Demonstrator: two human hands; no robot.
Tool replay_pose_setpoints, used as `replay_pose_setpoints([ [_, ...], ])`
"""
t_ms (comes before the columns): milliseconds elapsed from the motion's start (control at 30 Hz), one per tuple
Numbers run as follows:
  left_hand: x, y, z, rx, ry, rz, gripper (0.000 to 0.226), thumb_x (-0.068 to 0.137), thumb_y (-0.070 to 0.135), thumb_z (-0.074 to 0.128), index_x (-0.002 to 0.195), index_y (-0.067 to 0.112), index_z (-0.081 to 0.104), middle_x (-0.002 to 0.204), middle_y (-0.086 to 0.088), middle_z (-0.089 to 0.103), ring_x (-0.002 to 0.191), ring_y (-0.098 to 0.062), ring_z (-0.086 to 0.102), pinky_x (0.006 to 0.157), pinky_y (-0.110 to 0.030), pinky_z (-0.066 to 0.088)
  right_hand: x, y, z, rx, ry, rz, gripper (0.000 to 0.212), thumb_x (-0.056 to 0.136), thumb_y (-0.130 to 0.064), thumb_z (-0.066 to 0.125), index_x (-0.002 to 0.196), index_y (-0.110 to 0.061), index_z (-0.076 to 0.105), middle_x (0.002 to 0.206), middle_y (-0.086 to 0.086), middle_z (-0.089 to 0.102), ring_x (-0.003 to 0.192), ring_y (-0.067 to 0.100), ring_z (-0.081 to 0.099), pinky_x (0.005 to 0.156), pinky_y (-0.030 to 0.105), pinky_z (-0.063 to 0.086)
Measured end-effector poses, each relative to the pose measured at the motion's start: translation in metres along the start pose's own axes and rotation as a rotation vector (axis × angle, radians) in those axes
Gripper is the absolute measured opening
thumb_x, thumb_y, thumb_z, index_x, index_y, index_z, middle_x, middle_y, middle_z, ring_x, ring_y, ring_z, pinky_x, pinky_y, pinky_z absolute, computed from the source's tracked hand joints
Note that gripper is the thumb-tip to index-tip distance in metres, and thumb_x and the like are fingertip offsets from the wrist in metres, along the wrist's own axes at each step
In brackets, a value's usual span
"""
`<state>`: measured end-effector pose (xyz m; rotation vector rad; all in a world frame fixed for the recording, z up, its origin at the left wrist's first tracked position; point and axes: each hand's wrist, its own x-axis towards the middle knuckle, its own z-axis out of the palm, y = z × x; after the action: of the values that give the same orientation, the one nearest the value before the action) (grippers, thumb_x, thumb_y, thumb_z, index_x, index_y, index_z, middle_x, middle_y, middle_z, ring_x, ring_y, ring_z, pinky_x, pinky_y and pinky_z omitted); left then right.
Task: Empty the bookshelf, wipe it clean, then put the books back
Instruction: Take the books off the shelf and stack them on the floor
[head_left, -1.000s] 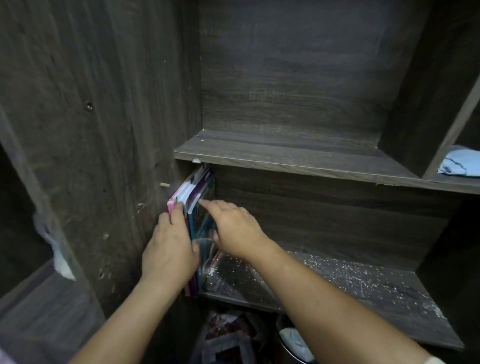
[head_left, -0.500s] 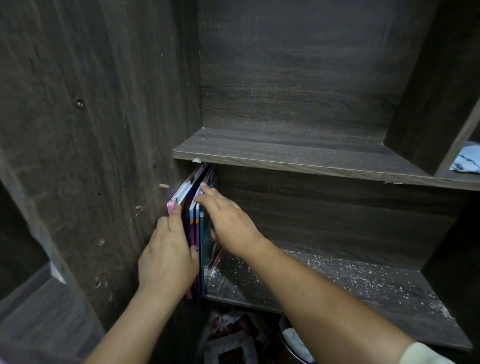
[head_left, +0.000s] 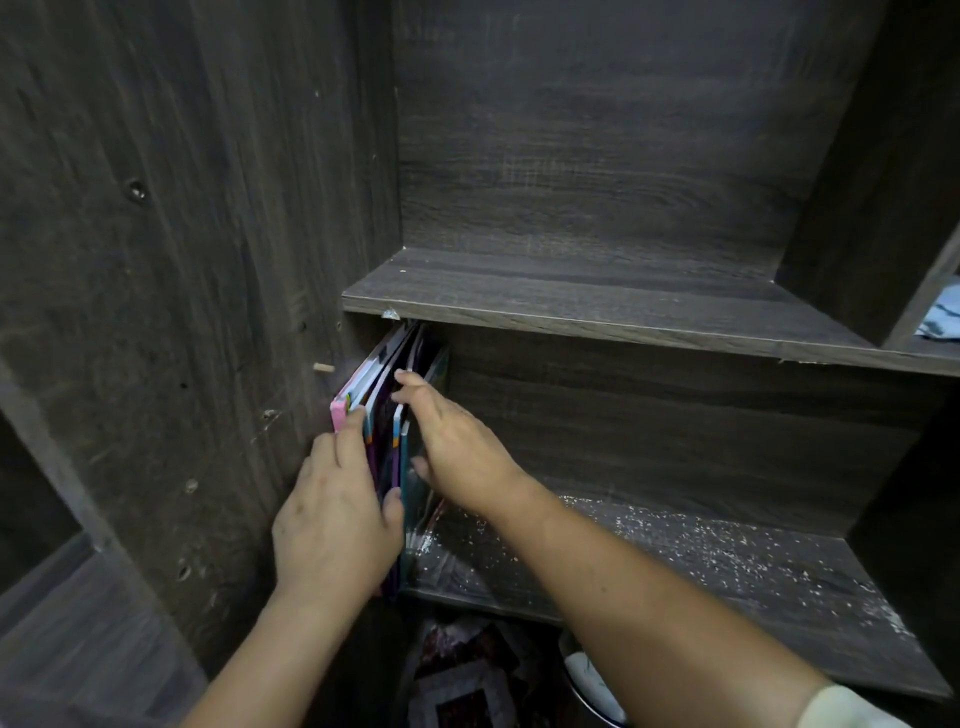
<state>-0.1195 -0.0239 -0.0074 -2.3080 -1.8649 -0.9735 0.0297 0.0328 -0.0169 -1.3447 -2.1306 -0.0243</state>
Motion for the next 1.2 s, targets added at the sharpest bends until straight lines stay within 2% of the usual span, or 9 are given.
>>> replay_pose_setpoints([
  [200, 0.0, 0.002, 0.002, -0.049, 0.051, -0.006, 0.06, 0.076, 0.036, 0.074, 0.13, 0.025, 0.049, 0.116, 0.007, 0.059, 0.112, -0.017, 0.053, 0.081, -0.035, 0.049, -0.006, 0.005, -0.005, -0.07, 0.025, 0.015, 0.102, 0.068, 0.005, 0.074, 0.151, -0.027, 0.024, 0.146, 0.009, 0.029, 0.129, 0.029, 0.04, 0.089, 0.04, 0.049],
  [400, 0.0, 0.0, 0.018, 0.105, 0.034, 0.01, 0.038, 0.068, 0.039, 0.079, 0.1, 0.02, 0.071, 0.09, 0.0, 0.069, 0.091, -0.026, 0.058, 0.071, -0.037, 0.049, -0.002, 0.018, -0.016, -0.285, 0.166, -0.084, 0.072, 0.048, -0.007, 0.089, 0.113, -0.008, 0.059, 0.128, 0.018, 0.054, 0.124, 0.038, 0.046, 0.099, 0.051, 0.044],
  [500, 0.001, 0.006, 0.025, 0.118, -0.072, 0.009, 0.04, 0.074, 0.047, 0.073, 0.106, 0.023, 0.069, 0.098, 0.0, 0.067, 0.094, -0.025, 0.058, 0.076, -0.037, 0.048, 0.005, 0.026, -0.028, -0.413, 0.098, -0.234, 0.051, 0.052, -0.003, 0.086, 0.096, -0.007, 0.062, 0.083, 0.011, 0.066, 0.086, 0.031, 0.067, 0.094, 0.047, 0.049],
  [600, 0.0, 0.008, 0.032, -0.055, -0.189, -0.062, 0.043, 0.078, 0.045, 0.071, 0.115, 0.023, 0.063, 0.109, 0.0, 0.066, 0.102, -0.023, 0.062, 0.082, -0.034, 0.051, 0.001, 0.031, -0.043, -0.476, 0.135, -0.275, 0.046, 0.051, -0.006, 0.088, 0.09, -0.01, 0.062, 0.064, 0.005, 0.06, 0.06, 0.025, 0.064, 0.087, 0.045, 0.054],
  [733, -0.008, 0.013, 0.037, -0.18, -0.222, -0.098, 0.044, 0.077, 0.038, 0.075, 0.115, 0.022, 0.062, 0.106, -0.006, 0.068, 0.098, -0.027, 0.064, 0.081, -0.032, 0.051, -0.022, 0.025, -0.07, -0.473, 0.219, -0.2, 0.041, 0.055, -0.009, 0.087, 0.086, -0.011, 0.059, 0.063, 0.002, 0.056, 0.059, 0.025, 0.062, 0.086, 0.042, 0.055],
  [867, -0.017, 0.022, 0.04, -0.259, -0.16, -0.05, 0.041, 0.075, 0.028, 0.08, 0.111, 0.019, 0.064, 0.098, -0.009, 0.07, 0.093, -0.03, 0.065, 0.076, -0.031, 0.05, -0.057, 0.011, -0.117, -0.361, 0.154, 0.003, 0.039, 0.069, -0.023, 0.082, 0.095, -0.011, 0.055, 0.082, 0.005, 0.063, 0.077, 0.03, 0.062, 0.058, 0.034, 0.044],
  [967, -0.019, 0.034, 0.036, -0.257, -0.126, 0.013, 0.031, 0.08, 0.025, 0.076, 0.109, 0.024, 0.068, 0.09, -0.009, 0.071, 0.089, -0.031, 0.066, 0.071, -0.032, 0.049, -0.087, 0.006, -0.147, -0.282, 0.146, 0.181, 0.045, 0.075, -0.032, 0.079, 0.105, -0.013, 0.053, 0.096, 0.004, 0.066, 0.089, 0.031, 0.062, 0.065, 0.036, 0.044],
  [1067, -0.02, 0.05, 0.032, -0.176, -0.125, 0.164, 0.022, 0.084, 0.025, 0.072, 0.106, 0.024, 0.069, 0.087, -0.008, 0.071, 0.087, -0.033, 0.065, 0.072, -0.036, 0.049, -0.115, 0.003, -0.169, -0.228, 0.165, 0.327, 0.049, 0.072, -0.034, 0.081, 0.103, -0.018, 0.047, 0.092, -0.001, 0.062, 0.082, 0.025, 0.059, 0.066, 0.035, 0.043],
  [1200, -0.022, 0.085, 0.026, -0.059, -0.159, 0.342, 0.02, 0.087, 0.031, 0.065, 0.104, 0.02, 0.065, 0.088, -0.011, 0.07, 0.086, -0.035, 0.065, 0.071, -0.038, 0.051, -0.154, 0.003, -0.187, -0.599, 0.296, 0.272, 0.048, 0.065, -0.024, 0.081, 0.103, -0.019, 0.053, 0.095, -0.001, 0.06, 0.083, 0.023, 0.056, 0.071, 0.035, 0.041],
])
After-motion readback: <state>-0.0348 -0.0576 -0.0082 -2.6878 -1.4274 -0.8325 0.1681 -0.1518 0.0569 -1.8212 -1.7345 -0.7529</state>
